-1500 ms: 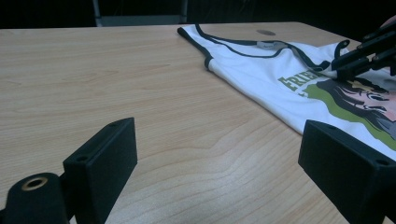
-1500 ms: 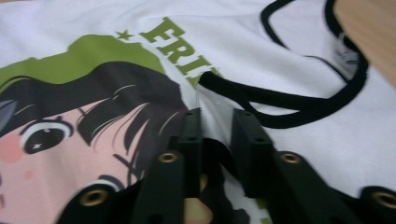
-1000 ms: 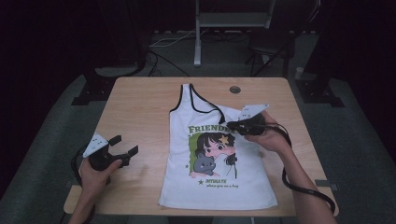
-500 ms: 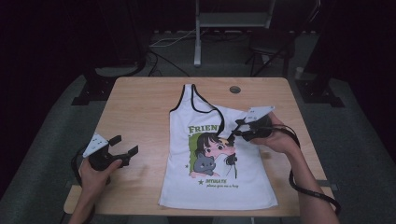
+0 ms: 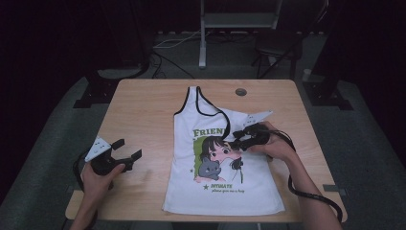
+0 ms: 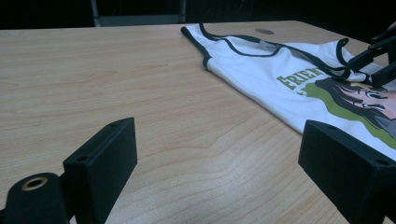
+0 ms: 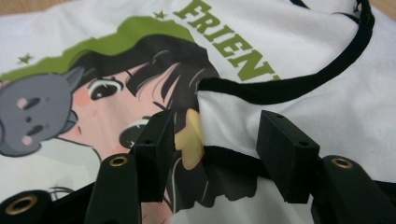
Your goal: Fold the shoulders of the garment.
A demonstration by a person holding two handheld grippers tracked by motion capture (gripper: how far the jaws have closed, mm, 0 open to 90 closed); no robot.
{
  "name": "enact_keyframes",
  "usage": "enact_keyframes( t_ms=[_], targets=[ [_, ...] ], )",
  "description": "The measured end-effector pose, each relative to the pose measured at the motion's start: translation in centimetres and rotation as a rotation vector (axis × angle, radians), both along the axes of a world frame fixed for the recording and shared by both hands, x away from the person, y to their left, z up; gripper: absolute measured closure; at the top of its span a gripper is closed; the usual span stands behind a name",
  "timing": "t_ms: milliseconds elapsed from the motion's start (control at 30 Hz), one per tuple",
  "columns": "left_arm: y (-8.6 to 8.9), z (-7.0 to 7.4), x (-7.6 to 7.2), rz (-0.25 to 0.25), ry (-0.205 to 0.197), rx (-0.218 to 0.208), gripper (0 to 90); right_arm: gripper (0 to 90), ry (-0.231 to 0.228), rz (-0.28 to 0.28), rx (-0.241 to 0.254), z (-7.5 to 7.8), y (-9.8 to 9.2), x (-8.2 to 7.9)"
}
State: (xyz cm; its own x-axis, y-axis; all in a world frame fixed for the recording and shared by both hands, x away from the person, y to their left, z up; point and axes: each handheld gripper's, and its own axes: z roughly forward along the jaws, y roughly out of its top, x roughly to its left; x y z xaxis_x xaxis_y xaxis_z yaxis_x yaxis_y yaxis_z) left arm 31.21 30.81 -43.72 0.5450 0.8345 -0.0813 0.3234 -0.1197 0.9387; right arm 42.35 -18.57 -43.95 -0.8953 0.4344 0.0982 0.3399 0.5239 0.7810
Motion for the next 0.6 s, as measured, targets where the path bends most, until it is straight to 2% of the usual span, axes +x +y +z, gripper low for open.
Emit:
enact_keyframes(
  t_ms=[33, 67, 133, 200, 367, 533, 600],
  targets=[
    [0.0, 0.0, 0.0, 0.000, 0.001, -0.001, 11.6, 46.0, 0.003, -0.009, 0.026, 0.1, -0.1, 0.0],
    [0.0, 0.0, 0.0, 0.002, 0.001, -0.005, 11.6, 45.8, 0.006, -0.015, 0.030, 0.1, -0.2, 0.1],
    [0.0, 0.0, 0.0, 0.003, 0.001, -0.006, 11.6, 44.6, 0.017, -0.013, -0.008, -0.3, -0.1, 0.1],
    [0.0, 0.0, 0.0, 0.002, 0.000, -0.005, 11.6, 43.4, 0.007, -0.020, 0.005, -0.2, -0.3, 0.1],
    [0.0, 0.0, 0.1, 0.003, 0.006, -0.003, 11.6, 39.0, -0.032, -0.082, 0.120, 0.9, -0.8, -0.3],
    [0.1, 0.0, 0.1, 0.005, 0.006, -0.008, 11.6, 30.9, -0.051, -0.178, 0.173, 1.2, -1.5, -1.1],
    [0.1, 0.0, 0.1, 0.007, 0.007, -0.008, 11.6, 27.8, -0.033, -0.214, 0.202, 1.0, -1.8, -1.4]
  ],
)
